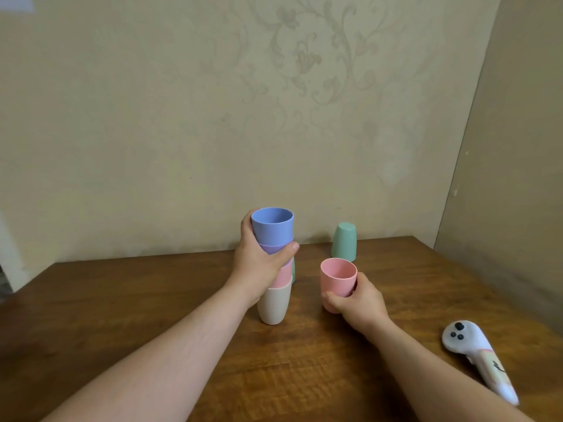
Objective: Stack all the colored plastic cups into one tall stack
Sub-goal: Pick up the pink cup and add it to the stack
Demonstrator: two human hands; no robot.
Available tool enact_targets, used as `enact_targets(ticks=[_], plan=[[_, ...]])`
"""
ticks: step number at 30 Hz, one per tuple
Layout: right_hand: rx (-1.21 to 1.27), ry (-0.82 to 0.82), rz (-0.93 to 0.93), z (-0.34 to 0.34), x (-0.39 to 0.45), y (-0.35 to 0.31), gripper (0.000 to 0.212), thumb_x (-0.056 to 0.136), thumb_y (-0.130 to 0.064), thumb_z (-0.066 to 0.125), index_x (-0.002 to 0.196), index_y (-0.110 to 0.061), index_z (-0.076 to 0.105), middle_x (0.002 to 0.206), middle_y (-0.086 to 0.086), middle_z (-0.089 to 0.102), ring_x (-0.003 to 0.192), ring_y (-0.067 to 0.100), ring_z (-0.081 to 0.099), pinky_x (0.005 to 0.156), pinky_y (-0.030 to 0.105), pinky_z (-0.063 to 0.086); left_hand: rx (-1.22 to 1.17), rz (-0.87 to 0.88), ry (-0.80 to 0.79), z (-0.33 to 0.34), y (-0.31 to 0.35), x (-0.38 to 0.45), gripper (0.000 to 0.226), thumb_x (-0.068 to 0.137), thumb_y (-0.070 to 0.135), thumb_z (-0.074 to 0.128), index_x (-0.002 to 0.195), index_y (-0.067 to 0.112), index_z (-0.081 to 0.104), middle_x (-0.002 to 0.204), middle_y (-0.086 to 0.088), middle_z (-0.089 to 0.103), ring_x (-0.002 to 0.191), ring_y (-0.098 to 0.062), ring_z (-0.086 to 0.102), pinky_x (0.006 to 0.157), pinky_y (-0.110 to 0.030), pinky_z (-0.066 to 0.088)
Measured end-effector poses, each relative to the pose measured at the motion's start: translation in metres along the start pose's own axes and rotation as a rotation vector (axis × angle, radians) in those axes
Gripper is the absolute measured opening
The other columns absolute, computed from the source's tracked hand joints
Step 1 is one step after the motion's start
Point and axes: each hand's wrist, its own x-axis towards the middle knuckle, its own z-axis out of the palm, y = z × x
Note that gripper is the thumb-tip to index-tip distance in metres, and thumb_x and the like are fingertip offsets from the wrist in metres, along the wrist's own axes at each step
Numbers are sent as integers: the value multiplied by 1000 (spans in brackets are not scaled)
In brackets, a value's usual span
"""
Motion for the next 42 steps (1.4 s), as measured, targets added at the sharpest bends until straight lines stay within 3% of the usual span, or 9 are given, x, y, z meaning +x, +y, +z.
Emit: enact_targets(ticks=[6, 11, 15, 19, 24, 28, 33, 37, 42], plan=[[102, -5, -30, -5, 4, -45, 79, 59, -57, 89, 122, -52, 42, 111, -20, 64, 95, 6, 64, 77, 33, 55, -61, -15, 1, -10, -7, 5, 84, 73, 34, 92, 144, 48, 48, 123, 21, 75, 110, -7, 75, 91, -32, 61], [564, 106, -231, -29, 20, -168, 77, 63, -52, 84, 128, -33, 48, 115, -6, 67, 96, 10, 69, 71, 28, 54, -32, -14, -4, -15, -9, 8, 76, 76, 30, 93, 130, 60, 50, 118, 27, 74, 106, -3, 75, 86, -23, 60], [508, -136, -350, -35, 19, -238, 73, 66, -48, 87, 128, -32, 52, 118, -4, 70, 93, 3, 73, 64, 21, 55, 7, -6, -22, -12, -4, 9, 85, 81, 24, 99, 136, 60, 45, 111, 42, 66, 101, 12, 68, 69, -11, 59], [327, -346, -376, -13, 9, -229, 63, 75, -23, 95, 125, -29, 56, 115, -6, 71, 93, -1, 73, 66, 15, 56, -2, -9, -18, -8, -2, 6, 81, 79, 27, 100, 140, 49, 50, 116, 39, 70, 102, 12, 70, 77, -22, 58], [392, -511, -251, 12, 5, -200, 71, 73, -21, 89, 136, -19, 56, 122, 7, 75, 115, 25, 73, 92, 42, 62, -31, -3, 42, 1, -8, -2, 79, 71, 28, 97, 134, 50, 56, 117, 22, 78, 104, -2, 78, 76, -22, 65], [438, -574, -268, 13, 11, -198, 60, 79, -17, 89, 131, -23, 58, 106, -8, 81, 101, 10, 77, 81, 31, 61, 78, -143, -11, 6, -42, -25, 87, 76, 35, 100, 146, 45, 48, 129, 15, 72, 117, -14, 72, 98, -43, 64], [307, -690, -239, -11, 33, -166, 84, 76, -11, 70, 151, -41, 47, 147, -8, 56, 106, 17, 68, 82, 33, 50, -15, -164, 41, 15, -72, -32, 70, 81, 21, 101, 124, 53, 57, 129, 12, 74, 117, -13, 74, 95, -36, 61], [146, -296, -90, -21, 74, -122, 67, 85, -15, 66, 148, -34, 53, 152, 6, 49, 93, 12, 63, 73, 22, 53, -20, -137, 81, 30, -82, -20, 69, 80, 16, 101, 119, 52, 57, 113, 32, 75, 104, 6, 73, 81, -11, 57], [-627, -71, -117, -14, 146, -75, 70, 93, -24, 62, 159, -32, 39, 167, 9, 23, 145, 41, 32, 116, 49, 39, -60, -142, -2, 42, -91, -4, 68, 80, 24, 99, 136, 35, 62, 117, 23, 79, 108, 1, 75, 85, -13, 55]])
